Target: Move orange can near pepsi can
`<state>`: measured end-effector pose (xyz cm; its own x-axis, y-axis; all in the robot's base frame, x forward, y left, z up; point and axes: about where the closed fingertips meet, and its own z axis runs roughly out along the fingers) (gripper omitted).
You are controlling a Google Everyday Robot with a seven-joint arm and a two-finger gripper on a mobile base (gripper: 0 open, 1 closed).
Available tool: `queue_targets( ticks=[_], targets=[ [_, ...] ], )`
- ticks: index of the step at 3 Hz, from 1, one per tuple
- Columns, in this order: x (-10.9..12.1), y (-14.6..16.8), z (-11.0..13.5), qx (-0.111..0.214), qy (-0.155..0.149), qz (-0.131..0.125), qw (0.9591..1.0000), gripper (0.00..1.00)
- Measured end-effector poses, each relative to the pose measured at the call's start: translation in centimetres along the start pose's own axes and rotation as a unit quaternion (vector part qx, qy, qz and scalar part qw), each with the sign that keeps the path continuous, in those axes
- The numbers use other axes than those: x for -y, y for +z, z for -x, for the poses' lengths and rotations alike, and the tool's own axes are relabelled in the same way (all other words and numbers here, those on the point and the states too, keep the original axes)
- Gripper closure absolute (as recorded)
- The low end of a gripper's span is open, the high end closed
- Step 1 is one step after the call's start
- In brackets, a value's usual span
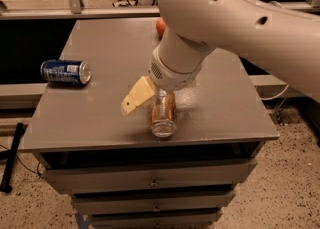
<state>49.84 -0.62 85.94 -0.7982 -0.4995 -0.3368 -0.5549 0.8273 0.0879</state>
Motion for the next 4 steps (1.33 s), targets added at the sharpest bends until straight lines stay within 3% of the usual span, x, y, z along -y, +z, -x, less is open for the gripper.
queue_targets(
  ticks=[2,3,4],
  targets=[
    [-0.4,2.7,0.3,-0.020,0.045,-0.024,0.9985,0.00],
    [-0.7,3.0,1.0,-0.023,0.048,-0.046,0.9976,0.16],
    [-0.7,3.2,1.8,-0.025,0.041,-0.078,0.9958,0.39]
  ],
)
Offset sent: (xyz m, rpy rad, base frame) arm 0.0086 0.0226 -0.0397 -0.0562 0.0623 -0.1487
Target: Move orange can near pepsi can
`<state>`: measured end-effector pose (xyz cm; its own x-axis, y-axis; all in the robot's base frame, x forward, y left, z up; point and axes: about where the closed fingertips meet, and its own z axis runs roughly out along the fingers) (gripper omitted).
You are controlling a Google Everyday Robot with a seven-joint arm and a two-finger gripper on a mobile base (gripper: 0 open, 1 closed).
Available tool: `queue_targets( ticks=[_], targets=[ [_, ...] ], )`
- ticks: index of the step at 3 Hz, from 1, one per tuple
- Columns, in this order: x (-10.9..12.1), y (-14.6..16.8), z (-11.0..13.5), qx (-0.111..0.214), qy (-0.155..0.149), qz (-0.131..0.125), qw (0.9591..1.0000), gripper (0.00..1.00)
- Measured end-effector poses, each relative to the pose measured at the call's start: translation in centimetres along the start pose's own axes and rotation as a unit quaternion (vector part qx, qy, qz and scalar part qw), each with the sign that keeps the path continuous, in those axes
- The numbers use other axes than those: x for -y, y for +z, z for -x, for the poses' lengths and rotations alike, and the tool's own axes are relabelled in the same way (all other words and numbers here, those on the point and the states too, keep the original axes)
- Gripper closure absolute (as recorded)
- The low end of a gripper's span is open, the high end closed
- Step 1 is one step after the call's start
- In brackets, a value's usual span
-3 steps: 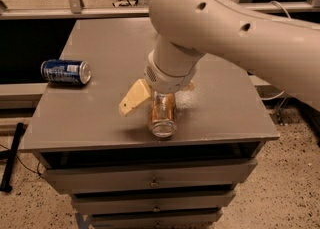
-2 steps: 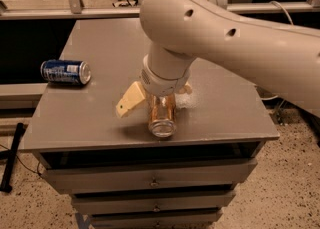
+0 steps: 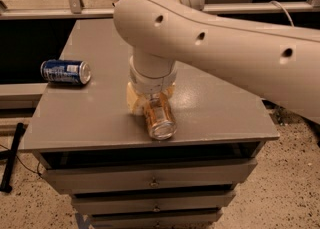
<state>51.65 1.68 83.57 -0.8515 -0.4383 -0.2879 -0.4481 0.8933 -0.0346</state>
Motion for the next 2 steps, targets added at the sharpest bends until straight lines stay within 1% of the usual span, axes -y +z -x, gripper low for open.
queue_targets(
  ticks=[1,2],
  targets=[
    [0.4,-0.2,0.9,0.006,-0.011,-0.032,0.9994,0.62],
    [1.0,-0.9,2.1,0.029,-0.028,-0.046,0.9981,0.86]
  ],
)
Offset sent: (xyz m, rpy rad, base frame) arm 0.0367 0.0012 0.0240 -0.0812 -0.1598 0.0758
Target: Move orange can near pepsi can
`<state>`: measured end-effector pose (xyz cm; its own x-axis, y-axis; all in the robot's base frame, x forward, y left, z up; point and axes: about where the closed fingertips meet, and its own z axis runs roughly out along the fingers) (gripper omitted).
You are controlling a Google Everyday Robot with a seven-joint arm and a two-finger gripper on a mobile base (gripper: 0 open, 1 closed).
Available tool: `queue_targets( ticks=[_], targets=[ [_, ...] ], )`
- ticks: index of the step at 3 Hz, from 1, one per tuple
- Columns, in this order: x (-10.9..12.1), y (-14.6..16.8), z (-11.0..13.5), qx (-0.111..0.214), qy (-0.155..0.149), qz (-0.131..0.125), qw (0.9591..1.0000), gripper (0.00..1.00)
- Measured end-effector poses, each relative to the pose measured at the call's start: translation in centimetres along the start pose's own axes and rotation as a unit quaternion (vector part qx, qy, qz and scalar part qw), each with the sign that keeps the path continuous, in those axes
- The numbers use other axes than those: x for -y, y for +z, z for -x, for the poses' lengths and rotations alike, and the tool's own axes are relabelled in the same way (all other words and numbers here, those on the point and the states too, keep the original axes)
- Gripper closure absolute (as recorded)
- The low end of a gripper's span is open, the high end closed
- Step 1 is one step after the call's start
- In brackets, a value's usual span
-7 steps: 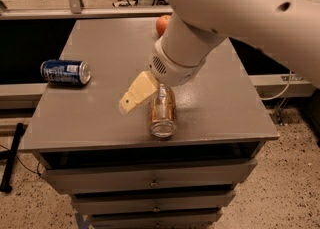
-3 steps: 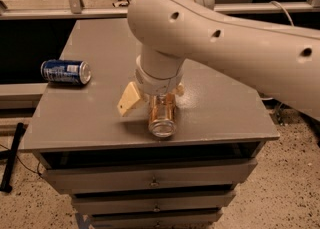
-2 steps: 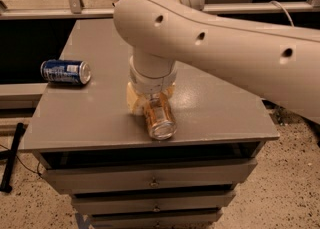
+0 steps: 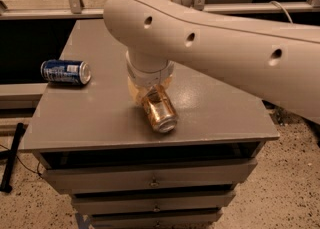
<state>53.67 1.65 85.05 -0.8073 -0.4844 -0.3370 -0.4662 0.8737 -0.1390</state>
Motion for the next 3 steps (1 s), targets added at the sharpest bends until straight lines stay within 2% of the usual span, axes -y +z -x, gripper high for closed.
queue_targets(
  ticks=[1,2,3],
  targets=[
    [1.8,-1.1,2.0,0.048,-0.010,0.022,0.9986,1.00],
    [4.4,-2.6,4.6,0.131,-0.007,0.079,0.9882,1.00],
    [6.8,-4.0,6.8,0.228,0.014,0.140,0.9634,1.00]
  ],
)
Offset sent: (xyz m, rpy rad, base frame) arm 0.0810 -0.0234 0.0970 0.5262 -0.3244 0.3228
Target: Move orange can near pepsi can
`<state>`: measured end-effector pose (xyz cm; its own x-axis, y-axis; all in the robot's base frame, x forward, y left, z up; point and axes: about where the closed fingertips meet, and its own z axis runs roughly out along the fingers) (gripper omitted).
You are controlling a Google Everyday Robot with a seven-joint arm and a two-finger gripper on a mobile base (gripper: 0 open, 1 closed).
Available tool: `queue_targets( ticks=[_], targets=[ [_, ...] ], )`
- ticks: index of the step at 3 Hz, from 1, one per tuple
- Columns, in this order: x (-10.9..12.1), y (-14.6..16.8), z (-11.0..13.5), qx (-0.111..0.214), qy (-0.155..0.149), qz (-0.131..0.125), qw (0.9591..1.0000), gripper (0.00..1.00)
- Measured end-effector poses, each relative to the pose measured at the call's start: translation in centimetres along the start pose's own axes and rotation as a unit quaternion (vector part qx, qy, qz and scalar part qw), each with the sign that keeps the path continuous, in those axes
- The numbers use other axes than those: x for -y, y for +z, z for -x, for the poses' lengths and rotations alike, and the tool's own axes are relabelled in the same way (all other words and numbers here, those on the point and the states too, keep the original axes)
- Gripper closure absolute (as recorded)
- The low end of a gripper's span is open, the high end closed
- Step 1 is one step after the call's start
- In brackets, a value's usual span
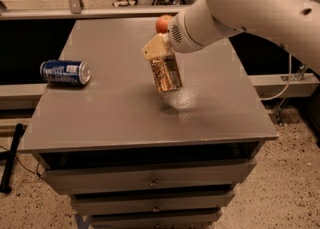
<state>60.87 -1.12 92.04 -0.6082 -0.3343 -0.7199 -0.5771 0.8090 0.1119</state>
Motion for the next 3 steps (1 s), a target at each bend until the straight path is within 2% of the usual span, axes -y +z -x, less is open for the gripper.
queue_targets(
  ticks=[1,2,3],
  targets=[
    [0.3,-1.0,2.6,0.088,0.015,0.059,0.9943,1.00],
    [-0.7,-3.0,3.9,0.140,0.017,0.082,0.9866,1.00],
    [-0.8,-3.1,3.9,0.139,0.015,0.082,0.9868,1.00]
  ],
)
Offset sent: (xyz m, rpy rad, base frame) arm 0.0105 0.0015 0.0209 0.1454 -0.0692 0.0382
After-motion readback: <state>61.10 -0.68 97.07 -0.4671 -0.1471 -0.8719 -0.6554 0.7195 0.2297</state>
